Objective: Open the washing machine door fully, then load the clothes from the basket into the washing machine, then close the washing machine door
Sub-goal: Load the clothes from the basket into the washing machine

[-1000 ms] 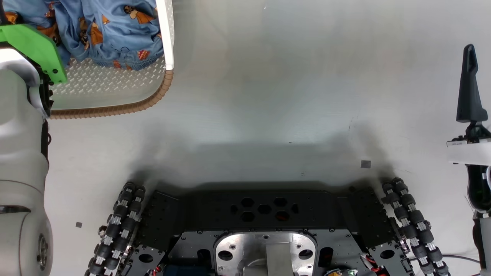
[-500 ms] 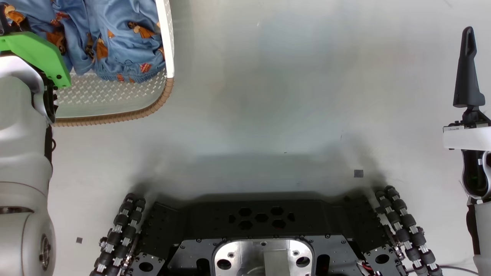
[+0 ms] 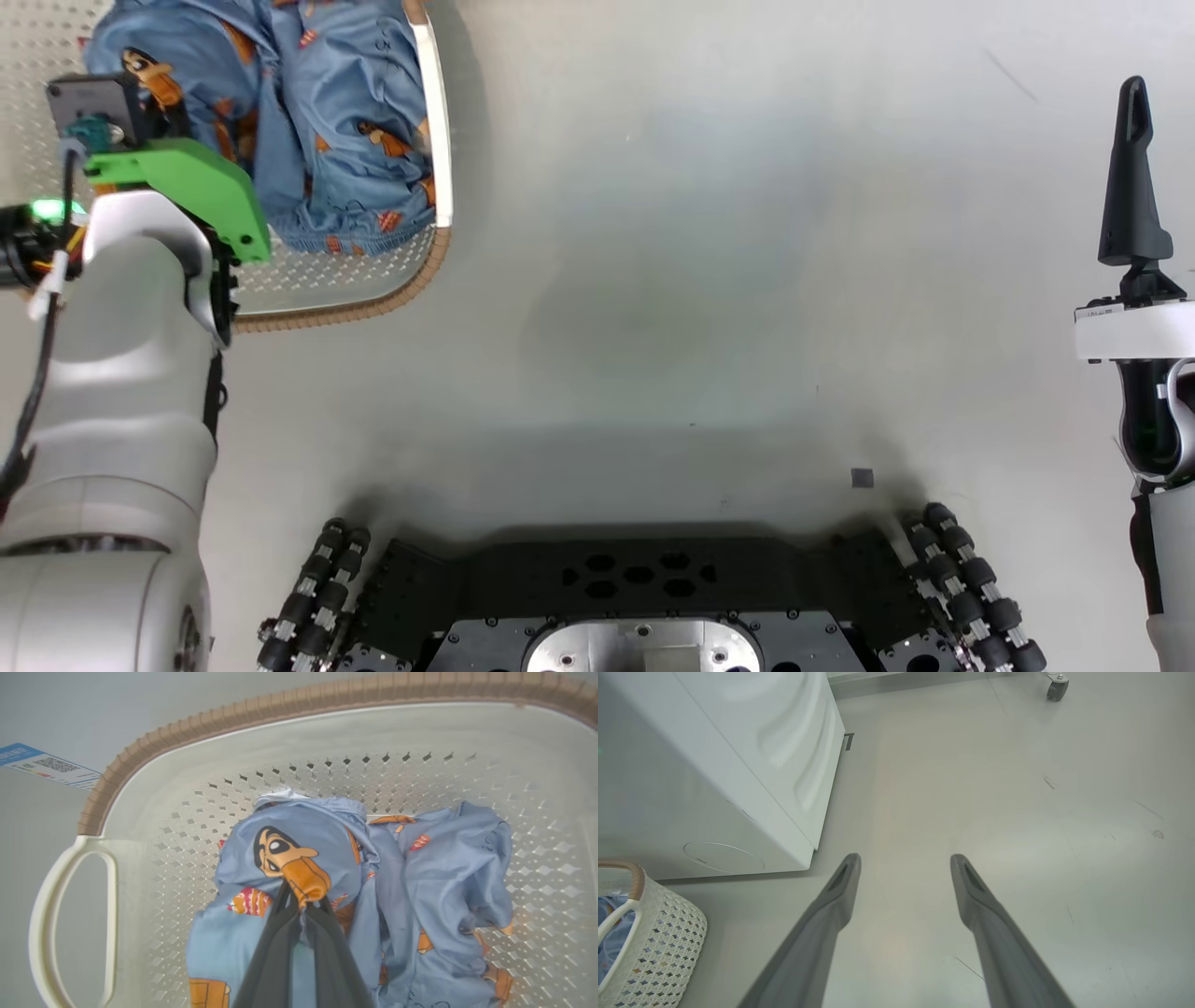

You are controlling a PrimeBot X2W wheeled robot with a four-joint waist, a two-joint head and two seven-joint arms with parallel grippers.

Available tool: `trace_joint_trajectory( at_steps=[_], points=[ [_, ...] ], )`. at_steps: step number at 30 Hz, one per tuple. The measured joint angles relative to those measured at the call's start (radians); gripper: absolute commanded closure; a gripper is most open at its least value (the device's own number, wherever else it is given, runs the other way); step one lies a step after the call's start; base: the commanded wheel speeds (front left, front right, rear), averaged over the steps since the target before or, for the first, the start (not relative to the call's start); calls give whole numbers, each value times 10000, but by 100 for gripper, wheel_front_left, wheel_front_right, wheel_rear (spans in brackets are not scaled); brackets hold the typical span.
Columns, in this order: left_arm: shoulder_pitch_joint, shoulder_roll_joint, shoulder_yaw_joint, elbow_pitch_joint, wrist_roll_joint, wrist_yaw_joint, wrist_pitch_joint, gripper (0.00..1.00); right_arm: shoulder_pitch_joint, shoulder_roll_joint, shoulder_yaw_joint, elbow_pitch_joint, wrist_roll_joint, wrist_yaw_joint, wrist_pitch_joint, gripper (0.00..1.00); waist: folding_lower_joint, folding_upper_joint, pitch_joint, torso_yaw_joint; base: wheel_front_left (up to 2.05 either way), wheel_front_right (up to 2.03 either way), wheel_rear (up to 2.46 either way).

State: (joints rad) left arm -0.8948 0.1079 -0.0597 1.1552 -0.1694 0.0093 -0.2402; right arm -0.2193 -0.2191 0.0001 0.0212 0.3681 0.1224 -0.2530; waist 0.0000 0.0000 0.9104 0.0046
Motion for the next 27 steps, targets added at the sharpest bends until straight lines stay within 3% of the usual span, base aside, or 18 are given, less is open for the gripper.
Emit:
trace_joint_trajectory(
  at_steps=[12, 27],
  points=[
    [1083, -349, 31, -476, -102, -2, -88, 100, 17, 79, 244, 541, 0, 0, -2, 0, 0, 0, -1535, 166, 0, 0, 0],
    [2914, -518, 330, -2782, -284, -144, -88, 100, 493, 280, 428, 1216, 15, 0, 0, 0, 0, 0, -3634, 233, 0, 0, 0]
  ],
)
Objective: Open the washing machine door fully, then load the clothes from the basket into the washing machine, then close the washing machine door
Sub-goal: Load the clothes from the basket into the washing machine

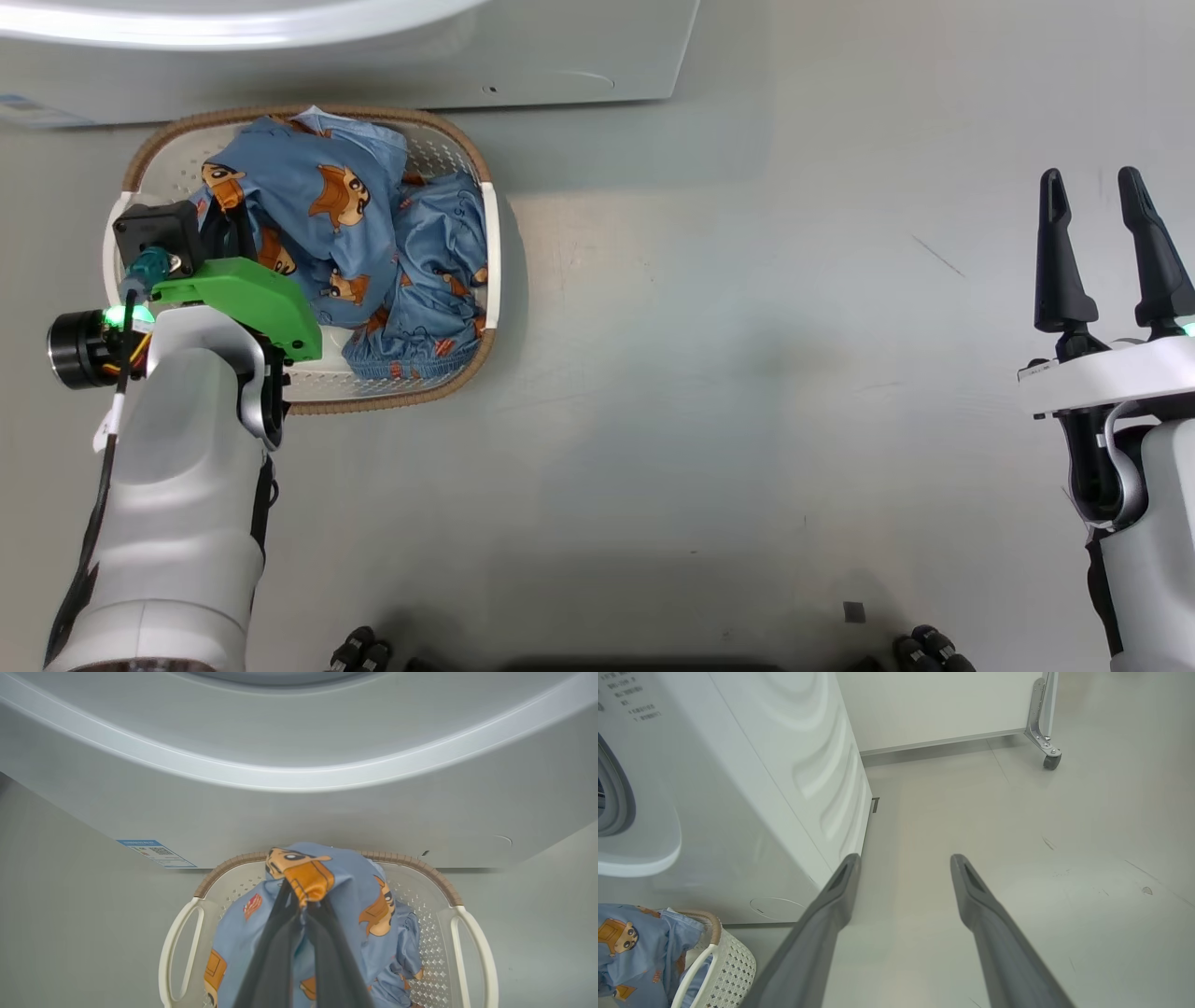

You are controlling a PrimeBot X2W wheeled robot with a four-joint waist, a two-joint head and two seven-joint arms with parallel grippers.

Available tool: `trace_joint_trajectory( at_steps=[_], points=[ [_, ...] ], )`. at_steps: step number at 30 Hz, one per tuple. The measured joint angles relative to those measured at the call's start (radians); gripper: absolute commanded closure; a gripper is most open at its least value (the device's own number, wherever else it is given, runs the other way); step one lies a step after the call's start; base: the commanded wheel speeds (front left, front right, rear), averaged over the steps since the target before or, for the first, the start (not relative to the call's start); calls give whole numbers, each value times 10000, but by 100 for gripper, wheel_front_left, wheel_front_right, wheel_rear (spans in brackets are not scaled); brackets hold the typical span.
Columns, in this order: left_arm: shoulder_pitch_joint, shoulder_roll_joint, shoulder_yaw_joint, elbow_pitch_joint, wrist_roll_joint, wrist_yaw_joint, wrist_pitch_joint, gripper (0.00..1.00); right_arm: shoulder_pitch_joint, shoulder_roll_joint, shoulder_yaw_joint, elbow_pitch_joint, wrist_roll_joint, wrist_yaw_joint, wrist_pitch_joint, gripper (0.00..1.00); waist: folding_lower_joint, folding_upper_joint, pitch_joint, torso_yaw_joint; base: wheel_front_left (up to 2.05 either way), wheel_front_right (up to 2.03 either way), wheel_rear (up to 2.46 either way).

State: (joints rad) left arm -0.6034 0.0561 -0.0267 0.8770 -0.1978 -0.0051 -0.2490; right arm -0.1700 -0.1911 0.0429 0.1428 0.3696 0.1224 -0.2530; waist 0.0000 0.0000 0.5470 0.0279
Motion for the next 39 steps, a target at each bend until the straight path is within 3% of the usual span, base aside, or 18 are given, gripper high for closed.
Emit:
trace_joint_trajectory(
  at_steps=[39],
  points=[
    [4443, -58, 899, -5561, -52, -593, -4, 100, 2047, 236, 84, 571, -499, 0, 0, 0, -1, 0, -4669, -26, 0, 0, 0]
  ],
)
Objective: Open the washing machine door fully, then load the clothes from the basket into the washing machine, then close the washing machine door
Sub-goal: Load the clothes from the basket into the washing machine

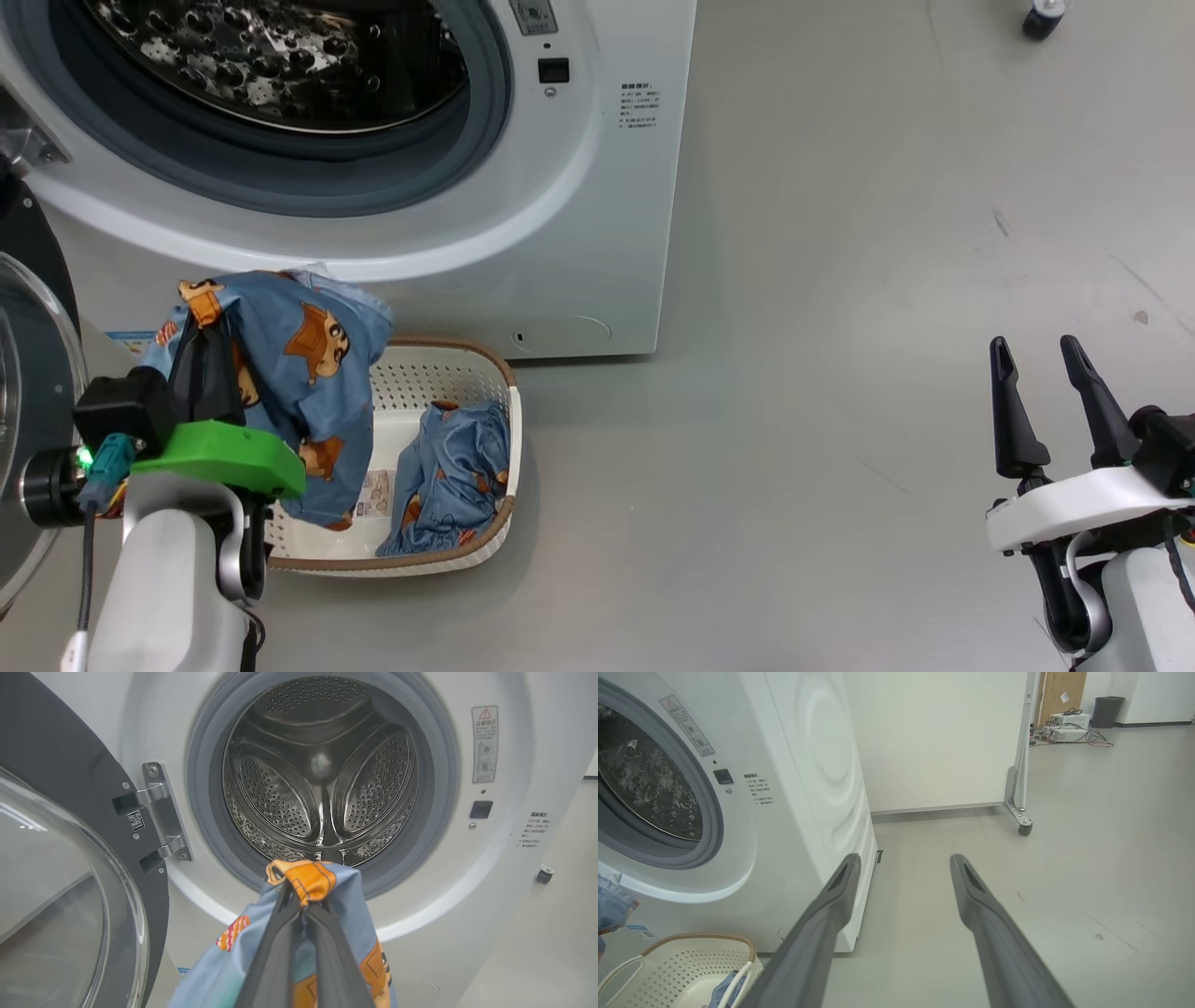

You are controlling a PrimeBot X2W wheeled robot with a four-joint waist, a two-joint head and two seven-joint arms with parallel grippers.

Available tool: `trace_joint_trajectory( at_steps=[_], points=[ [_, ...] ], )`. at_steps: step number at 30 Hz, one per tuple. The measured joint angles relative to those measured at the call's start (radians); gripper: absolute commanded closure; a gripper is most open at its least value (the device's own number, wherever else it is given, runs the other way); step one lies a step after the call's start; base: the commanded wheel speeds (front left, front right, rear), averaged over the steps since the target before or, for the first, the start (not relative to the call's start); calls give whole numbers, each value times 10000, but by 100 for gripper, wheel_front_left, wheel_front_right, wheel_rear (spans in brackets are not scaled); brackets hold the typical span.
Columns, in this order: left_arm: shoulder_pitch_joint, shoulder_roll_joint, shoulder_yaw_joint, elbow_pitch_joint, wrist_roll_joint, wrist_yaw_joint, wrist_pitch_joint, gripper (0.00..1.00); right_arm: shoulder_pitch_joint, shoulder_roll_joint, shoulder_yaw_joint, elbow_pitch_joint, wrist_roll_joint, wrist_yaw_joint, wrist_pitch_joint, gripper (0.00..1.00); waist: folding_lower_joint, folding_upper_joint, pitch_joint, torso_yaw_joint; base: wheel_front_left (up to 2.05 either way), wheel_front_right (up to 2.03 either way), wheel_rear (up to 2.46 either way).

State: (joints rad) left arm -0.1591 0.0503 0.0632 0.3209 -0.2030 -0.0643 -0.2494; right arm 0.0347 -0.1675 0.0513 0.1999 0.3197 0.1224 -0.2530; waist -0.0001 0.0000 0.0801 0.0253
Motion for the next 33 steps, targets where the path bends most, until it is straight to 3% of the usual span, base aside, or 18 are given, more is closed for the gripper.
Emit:
trace_joint_trajectory(
  at_steps=[12, 33],
  points=[
    [1231, 4, 38, -729, 38, -136, 0, 100, 372, 42, -23, -380, -194, 0, 0, 0, 0, 0, -733, -225, 0, 0, 0],
    [1859, -15, 96, -1438, -82, -157, 0, 100, 572, 130, -69, -715, -244, 0, 0, 0, 0, 0, -405, -190, 0, 0, 0]
  ],
)
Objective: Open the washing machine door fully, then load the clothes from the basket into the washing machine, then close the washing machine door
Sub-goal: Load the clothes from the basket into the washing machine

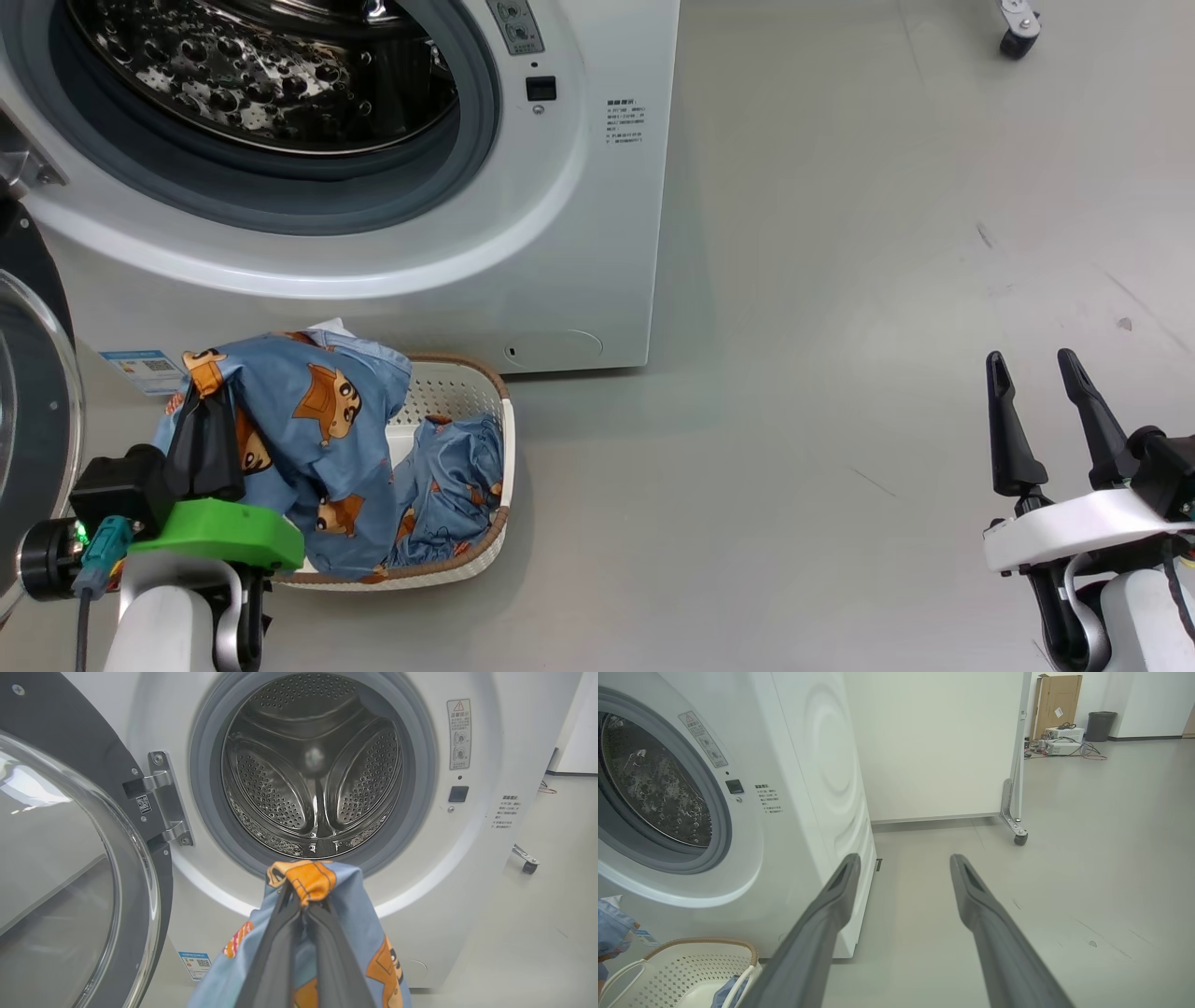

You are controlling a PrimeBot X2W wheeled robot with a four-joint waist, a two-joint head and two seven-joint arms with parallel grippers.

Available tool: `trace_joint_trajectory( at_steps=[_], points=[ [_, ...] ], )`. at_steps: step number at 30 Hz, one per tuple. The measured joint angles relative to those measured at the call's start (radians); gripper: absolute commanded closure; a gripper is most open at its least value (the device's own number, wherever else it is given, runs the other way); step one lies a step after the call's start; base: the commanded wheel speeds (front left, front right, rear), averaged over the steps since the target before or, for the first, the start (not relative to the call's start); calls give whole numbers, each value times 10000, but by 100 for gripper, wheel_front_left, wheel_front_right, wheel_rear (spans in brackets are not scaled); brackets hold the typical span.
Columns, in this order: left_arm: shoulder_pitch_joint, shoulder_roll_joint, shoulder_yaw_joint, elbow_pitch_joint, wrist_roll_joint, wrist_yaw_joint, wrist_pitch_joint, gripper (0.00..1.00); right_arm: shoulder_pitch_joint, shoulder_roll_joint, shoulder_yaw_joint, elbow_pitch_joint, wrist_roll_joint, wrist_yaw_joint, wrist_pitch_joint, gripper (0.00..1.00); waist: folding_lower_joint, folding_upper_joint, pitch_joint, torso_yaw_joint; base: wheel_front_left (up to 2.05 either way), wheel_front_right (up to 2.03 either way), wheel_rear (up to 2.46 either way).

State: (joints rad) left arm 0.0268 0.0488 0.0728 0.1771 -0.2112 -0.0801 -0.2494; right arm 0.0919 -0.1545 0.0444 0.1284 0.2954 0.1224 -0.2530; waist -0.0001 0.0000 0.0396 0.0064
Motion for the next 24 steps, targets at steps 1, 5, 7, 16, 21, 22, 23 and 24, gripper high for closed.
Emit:
trace_joint_trajectory(
  at_steps=[1, 5, 7, 16, 21, 22, 23, 24],
  points=[
    [0, -2, -2, -21, -10, 0, 0, 100, 0, 8, -8, -6, 6, 0, 0, 0, 0, 0, 52, 3, 0, 0, 0],
    [-35, -19, -15, -123, -50, 0, 0, 100, -1, 35, -19, -84, 13, 0, 0, 0, 0, 0, 300, 10, 0, 0, 0],
    [-87, -27, -12, -144, -151, 4, 0, 100, -2, 27, -19, -123, 13, 0, 0, 0, 0, 0, 446, 13, 0, 0, 0],
    [-1363, -52, 2, -224, -282, 151, 0, 100, -172, 10, 50, -303, 27, 0, 0, 0, 0, 0, 1417, -12, 0, 0, 0],
    [-2236, -71, 17, -165, -211, 234, 0, 100, -561, -6, 201, -405, 40, 0, 0, 0, 0, 0, 1959, -80, 0, 0, 0],
    [-2442, -69, 19, -148, -155, 257, 0, 100, -636, -6, 226, -414, 48, 0, 0, 0, 0, 0, 2063, -99, 0, 0, 0],
    [-2442, -69, 19, -148, -155, 257, 0, 100, -636, -6, 226, -414, 48, 0, 0, 0, 0, 0, 2063, -99, 0, 0, 0],
    [-2661, -69, 29, -117, -115, 278, 0, 100, -698, -8, 240, -435, 48, 0, 0, 0, 0, 0, 2167, -121, 0, 0, 0]
  ],
)
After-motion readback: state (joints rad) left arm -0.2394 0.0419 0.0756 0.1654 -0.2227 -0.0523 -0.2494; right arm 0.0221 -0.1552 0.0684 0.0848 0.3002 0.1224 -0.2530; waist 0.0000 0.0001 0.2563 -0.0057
